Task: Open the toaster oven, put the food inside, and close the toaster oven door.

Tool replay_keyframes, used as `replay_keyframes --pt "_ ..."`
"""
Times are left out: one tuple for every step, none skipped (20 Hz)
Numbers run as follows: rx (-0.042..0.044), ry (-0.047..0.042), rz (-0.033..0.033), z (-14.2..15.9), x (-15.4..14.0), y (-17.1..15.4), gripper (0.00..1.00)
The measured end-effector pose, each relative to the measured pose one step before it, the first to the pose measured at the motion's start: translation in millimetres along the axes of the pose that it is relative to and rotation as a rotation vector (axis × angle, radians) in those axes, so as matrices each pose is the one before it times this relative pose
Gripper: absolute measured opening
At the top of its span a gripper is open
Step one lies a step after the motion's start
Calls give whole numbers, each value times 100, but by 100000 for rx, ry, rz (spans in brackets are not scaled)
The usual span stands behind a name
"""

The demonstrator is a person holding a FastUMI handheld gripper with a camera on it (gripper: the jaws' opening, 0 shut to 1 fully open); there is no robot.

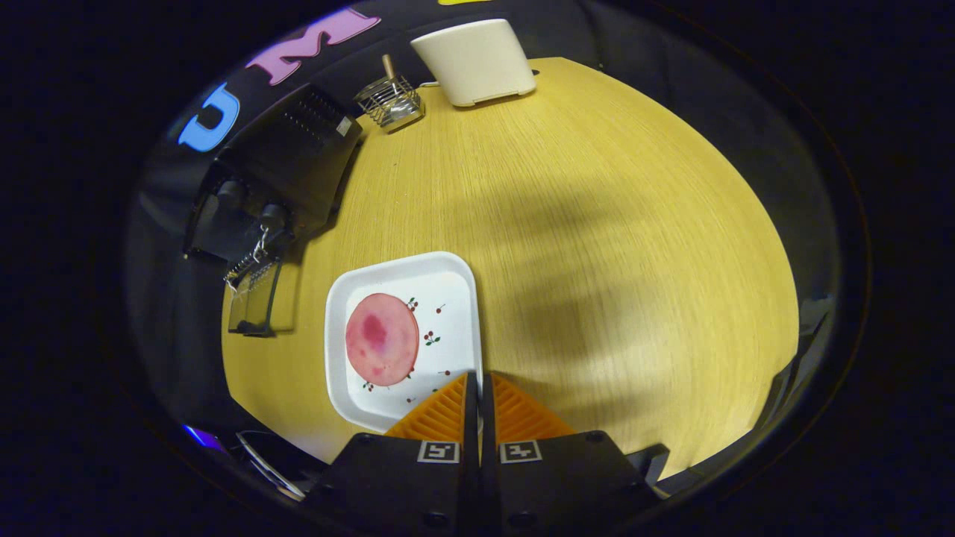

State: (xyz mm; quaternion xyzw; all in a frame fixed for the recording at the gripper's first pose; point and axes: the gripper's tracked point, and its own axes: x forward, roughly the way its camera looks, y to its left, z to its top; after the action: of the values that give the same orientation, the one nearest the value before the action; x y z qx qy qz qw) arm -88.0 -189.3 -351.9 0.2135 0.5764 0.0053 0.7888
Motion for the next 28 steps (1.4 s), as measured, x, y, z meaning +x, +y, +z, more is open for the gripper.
replay_keyframes --pt "8941 1113 4522 -259 74 403 5" --pt "8811 693 3866 -273 -132 226 5" --pt "7570 340 3670 -414 161 520 5" --pt "6182 -70 2418 -58 -84 259 5" --pt "4353 -1043 2038 -175 -34 107 5" --pt "3209 -1674 1105 112 -59 106 5" --pt "2334 -1826 583 295 -47 154 5" --pt "2017 -1666 669 29 -380 96 5" --pt "1639 -1605 698 99 -193 227 5" --pt "1105 -1494 794 148 -522 65 5" --pt "580 -1654 806 135 -254 176 5" --pt "416 -1590 1333 143 -347 133 5" --pt "544 -1420 1596 54 -378 275 5" --pt "769 -1425 1708 -58 -359 463 5" --pt "720 -1455 1617 -3 -462 406 5" --pt "358 -1148 1395 -28 -153 251 5" --pt "27 -1075 1251 -51 -188 250 5" --pt "-535 -880 1174 -283 -582 411 5" --pt "-896 -761 979 -542 -720 544 5" --pt "-1052 -512 869 -914 -1053 1464 5" --pt "-850 187 146 -669 -18 1136 5" --pt "-888 -195 970 -653 240 1277 5" --pt "-1408 158 997 -426 159 840 5" --pt "-1309 123 1007 -674 305 1018 5" --pt "-892 361 1417 -621 290 1096 5" --pt "-553 329 1554 -625 313 1134 5" --pt "-534 1033 1649 -690 463 1170 5" --pt "-861 913 1591 -678 403 1085 5"
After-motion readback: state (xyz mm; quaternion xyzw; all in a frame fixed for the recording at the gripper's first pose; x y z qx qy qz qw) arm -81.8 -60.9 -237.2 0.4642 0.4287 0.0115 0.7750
